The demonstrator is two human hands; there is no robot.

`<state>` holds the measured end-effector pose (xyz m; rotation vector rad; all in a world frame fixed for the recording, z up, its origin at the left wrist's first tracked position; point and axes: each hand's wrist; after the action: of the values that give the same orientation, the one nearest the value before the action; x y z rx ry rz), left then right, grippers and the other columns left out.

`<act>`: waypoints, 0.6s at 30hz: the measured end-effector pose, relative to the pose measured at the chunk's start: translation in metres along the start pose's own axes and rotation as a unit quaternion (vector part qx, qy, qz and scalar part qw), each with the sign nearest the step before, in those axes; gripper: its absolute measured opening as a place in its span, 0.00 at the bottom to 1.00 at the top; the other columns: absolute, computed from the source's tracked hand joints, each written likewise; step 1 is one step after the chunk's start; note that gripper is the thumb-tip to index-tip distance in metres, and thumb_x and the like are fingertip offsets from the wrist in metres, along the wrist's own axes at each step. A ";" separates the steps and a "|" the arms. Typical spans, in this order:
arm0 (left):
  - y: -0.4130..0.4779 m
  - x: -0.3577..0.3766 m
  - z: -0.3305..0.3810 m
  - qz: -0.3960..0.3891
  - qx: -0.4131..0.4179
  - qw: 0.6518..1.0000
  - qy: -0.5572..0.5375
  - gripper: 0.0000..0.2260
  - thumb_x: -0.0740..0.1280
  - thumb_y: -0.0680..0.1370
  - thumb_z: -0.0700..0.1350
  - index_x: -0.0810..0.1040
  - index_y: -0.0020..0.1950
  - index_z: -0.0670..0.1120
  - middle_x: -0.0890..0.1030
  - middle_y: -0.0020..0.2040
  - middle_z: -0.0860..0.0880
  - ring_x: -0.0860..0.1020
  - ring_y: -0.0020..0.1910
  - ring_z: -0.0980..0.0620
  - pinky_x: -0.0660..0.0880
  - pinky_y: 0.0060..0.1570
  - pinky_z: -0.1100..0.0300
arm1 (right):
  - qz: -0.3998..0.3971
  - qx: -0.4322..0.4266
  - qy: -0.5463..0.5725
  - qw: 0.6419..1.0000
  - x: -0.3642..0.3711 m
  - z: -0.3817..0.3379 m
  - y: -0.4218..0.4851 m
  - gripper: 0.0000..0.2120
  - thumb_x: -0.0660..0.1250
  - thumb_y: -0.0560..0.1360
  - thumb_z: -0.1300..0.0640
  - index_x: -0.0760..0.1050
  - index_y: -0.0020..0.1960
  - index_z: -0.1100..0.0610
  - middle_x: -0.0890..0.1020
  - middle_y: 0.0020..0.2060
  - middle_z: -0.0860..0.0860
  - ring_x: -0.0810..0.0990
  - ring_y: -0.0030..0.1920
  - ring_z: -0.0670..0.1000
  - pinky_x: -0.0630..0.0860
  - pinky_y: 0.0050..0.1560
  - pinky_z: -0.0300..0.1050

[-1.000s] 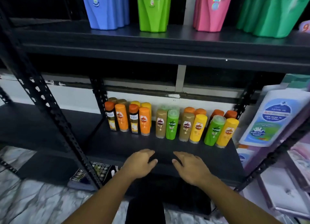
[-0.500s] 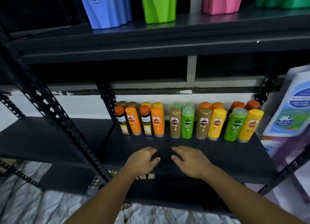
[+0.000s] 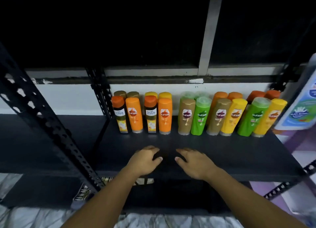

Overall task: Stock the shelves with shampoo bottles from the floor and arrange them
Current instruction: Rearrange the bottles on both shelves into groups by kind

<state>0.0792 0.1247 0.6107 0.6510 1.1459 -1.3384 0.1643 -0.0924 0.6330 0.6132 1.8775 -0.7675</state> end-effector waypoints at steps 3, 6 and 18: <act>0.023 0.019 -0.009 0.017 -0.002 1.000 0.015 0.26 0.58 0.84 0.60 0.65 0.80 0.52 0.61 0.82 0.50 0.59 0.80 0.51 0.55 0.80 0.46 | 0.009 -0.010 -0.005 1.000 0.024 0.016 0.030 0.29 0.52 0.83 0.38 0.59 0.80 0.48 0.61 0.80 0.47 0.59 0.79 0.52 0.58 0.78 0.52; 0.039 0.032 -0.012 0.046 0.002 0.999 -0.006 0.25 0.59 0.84 0.60 0.64 0.81 0.55 0.58 0.83 0.53 0.56 0.81 0.52 0.50 0.81 0.49 | 0.022 -0.030 -0.011 0.999 0.047 0.027 0.062 0.30 0.51 0.83 0.37 0.54 0.82 0.47 0.54 0.81 0.45 0.51 0.81 0.50 0.50 0.80 0.52; 0.073 0.076 -0.043 0.112 0.034 0.993 0.016 0.30 0.56 0.81 0.69 0.59 0.81 0.63 0.53 0.83 0.61 0.49 0.83 0.55 0.50 0.81 0.50 | 0.090 -0.111 -0.083 0.986 0.092 0.048 0.091 0.33 0.48 0.81 0.32 0.50 0.82 0.44 0.49 0.81 0.38 0.44 0.80 0.40 0.42 0.81 0.48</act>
<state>0.1261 0.1462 0.5091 0.8286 1.0232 -1.1836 0.2200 -0.0589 0.5116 0.5510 1.6995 -0.4689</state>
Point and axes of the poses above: each hand's wrist, its own y-axis towards the middle knuckle, its own x-axis out of the palm, z = x × y
